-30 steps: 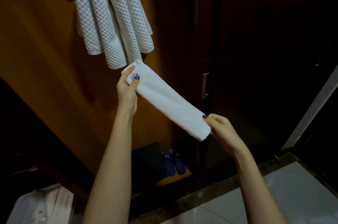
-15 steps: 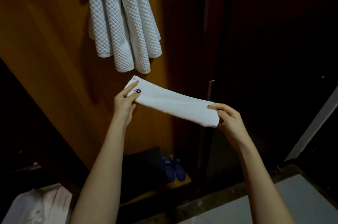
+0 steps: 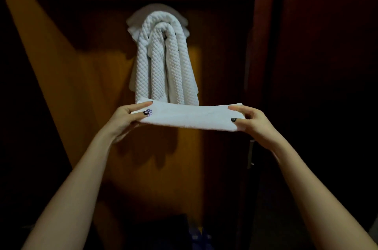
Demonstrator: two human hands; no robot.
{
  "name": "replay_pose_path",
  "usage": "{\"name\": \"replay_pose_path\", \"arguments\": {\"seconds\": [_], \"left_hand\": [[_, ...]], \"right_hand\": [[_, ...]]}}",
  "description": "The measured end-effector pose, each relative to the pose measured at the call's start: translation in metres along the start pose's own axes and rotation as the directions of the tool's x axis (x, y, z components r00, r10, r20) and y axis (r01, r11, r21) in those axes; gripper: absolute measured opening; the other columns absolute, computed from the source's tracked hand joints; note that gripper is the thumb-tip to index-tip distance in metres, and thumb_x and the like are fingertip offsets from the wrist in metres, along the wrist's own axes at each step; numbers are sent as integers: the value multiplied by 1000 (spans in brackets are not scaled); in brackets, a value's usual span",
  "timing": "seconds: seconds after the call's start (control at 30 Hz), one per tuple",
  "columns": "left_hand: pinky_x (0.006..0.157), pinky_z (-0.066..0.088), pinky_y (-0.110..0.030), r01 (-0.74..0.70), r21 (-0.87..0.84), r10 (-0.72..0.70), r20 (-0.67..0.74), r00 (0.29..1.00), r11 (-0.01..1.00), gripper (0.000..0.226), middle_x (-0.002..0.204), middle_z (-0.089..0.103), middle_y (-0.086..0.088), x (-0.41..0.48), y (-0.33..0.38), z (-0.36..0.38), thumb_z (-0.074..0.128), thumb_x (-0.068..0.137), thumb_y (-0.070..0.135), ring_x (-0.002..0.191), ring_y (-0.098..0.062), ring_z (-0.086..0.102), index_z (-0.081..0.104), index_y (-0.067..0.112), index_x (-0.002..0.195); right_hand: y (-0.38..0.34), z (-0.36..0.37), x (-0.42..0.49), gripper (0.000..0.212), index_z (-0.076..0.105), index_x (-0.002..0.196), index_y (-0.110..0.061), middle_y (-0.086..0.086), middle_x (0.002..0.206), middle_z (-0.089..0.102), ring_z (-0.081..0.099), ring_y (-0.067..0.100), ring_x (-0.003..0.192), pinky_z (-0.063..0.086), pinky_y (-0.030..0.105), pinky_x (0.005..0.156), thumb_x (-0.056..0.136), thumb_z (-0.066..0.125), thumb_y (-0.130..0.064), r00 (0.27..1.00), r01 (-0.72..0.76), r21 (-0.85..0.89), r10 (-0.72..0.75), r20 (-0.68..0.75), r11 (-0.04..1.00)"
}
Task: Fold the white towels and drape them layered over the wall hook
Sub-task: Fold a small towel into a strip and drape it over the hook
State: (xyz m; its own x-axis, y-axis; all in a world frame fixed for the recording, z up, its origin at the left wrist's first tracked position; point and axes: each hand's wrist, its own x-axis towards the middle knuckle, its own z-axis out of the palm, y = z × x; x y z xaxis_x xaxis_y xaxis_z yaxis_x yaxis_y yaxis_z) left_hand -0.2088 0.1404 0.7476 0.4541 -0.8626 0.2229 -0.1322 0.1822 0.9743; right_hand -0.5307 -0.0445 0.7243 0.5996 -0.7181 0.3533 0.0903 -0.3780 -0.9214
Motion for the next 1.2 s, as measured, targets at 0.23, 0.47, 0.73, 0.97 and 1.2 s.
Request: {"name": "replay_pose_path", "arguments": {"seconds": [0.23,0.47,0.73,0.97,1.2], "left_hand": [[62,54,-14,-203,-12,199,-144,969,979,43,94,74,14,33,76,-12,57,90,-6,78,-1,68,62,22,122],[61,55,-15,-365,-46,342,-255,904,930,44,100,69,7,73,136,-30,53,91,-8,76,-2,70,61,20,124],[62,54,-16,-514,64,506,-312,804,855,38,92,74,15,143,205,-65,57,91,1,82,2,69,66,28,116],[59,53,-14,-504,68,498,-312,809,861,45,106,67,7,224,234,-82,54,91,-2,82,-1,66,59,22,128],[61,55,-18,-446,-14,416,-339,844,895,29,92,72,0,280,212,-99,54,91,-5,81,-7,69,64,11,112]], "right_hand": [[-79,-4,94,32,65,114,-14,7,124,56,63,18,98,57,26,77,90,59,7,989,146,11,-146,30,989],[-149,-5,167,34,64,115,-10,11,132,54,68,11,84,58,23,69,89,56,11,958,278,126,-285,41,952],[-206,7,270,36,63,116,-9,4,141,49,68,13,86,58,20,68,89,54,13,930,351,171,-364,47,921],[-215,11,369,39,55,128,3,8,114,61,71,13,76,59,22,65,90,51,13,947,286,227,-311,80,931],[-178,23,432,13,64,96,11,20,92,70,73,21,77,59,28,66,85,57,14,969,203,348,-239,62,915]]}}
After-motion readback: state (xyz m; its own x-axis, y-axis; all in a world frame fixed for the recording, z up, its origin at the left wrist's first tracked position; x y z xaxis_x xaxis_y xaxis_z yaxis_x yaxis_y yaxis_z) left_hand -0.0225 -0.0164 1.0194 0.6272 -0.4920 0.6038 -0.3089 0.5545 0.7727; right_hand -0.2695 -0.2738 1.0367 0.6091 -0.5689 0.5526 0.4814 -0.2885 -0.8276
